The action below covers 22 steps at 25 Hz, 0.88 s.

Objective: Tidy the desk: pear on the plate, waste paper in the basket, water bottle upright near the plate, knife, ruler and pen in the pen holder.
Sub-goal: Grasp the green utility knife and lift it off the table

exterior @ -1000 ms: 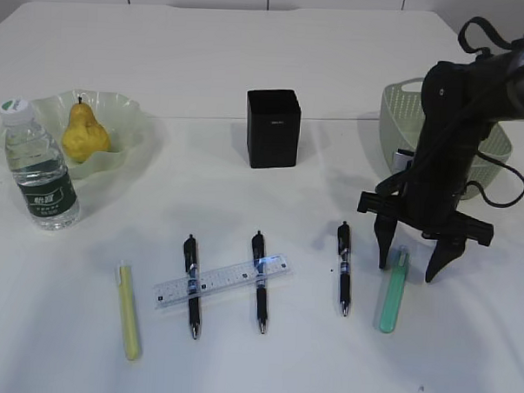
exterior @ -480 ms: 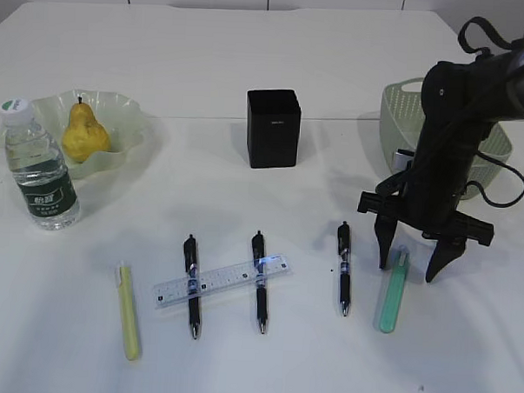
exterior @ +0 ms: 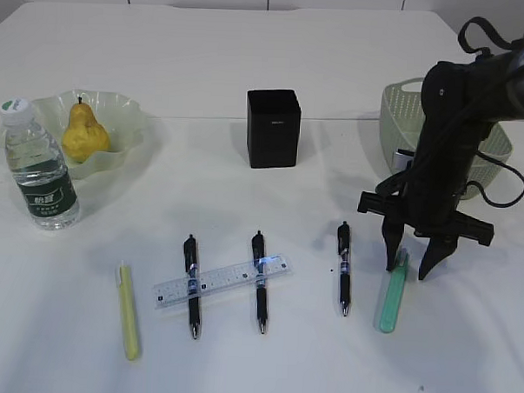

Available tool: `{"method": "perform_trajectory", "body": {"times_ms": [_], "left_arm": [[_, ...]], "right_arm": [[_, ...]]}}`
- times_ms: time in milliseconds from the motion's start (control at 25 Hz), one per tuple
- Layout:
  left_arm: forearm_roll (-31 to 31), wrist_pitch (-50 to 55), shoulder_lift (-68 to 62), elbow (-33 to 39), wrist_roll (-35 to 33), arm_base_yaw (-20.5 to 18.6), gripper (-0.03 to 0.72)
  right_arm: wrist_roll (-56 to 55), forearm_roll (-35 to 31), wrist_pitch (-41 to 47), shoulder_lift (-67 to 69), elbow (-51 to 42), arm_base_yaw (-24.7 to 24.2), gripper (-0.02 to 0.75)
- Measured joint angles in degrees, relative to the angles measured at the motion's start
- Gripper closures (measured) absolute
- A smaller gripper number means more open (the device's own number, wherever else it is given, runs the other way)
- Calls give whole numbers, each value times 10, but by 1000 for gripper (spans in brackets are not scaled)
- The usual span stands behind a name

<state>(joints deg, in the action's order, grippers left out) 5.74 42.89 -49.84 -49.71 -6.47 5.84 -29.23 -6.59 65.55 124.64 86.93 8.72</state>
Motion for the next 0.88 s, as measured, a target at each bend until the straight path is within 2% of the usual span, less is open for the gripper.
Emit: {"method": "perform_trajectory", "body": {"times_ms": [720, 880], "left_arm": [[0, 9, 0, 0, 0, 0, 127], [0, 10, 0, 0, 0, 0, 127]], "right_arm": [[0, -17, 1, 10, 1, 0, 407], [0, -19, 1, 10, 1, 0, 479]]}}
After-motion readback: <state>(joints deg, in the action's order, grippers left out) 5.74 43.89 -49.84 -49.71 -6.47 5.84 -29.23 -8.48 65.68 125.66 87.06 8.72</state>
